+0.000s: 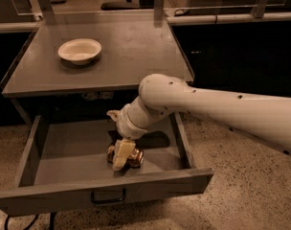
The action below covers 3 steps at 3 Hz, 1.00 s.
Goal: Pick orange can from top drawer and place on counter
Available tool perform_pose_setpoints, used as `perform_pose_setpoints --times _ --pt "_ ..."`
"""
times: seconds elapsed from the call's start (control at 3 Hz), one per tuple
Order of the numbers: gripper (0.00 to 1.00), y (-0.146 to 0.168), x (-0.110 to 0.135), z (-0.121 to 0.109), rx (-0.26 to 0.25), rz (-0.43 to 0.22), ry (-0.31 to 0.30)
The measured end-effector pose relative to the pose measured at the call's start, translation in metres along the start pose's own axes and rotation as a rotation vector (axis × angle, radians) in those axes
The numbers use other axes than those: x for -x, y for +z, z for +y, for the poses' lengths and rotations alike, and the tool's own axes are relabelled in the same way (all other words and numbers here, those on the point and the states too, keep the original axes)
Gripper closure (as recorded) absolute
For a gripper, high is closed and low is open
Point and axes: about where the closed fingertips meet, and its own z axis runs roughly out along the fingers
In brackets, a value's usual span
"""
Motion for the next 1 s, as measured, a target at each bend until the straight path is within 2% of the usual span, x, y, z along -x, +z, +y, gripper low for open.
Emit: perform_pose_setpoints --times 0.33,0.67,1.0 --pt "0.00 0.022 -0.025 -0.013 -0.040 0.065 0.087" --pt "0.00 0.037 -0.048 -0.008 -0.078 0.085 0.163" --pt "0.00 0.038 -0.047 -0.009 -0.084 0.081 0.169"
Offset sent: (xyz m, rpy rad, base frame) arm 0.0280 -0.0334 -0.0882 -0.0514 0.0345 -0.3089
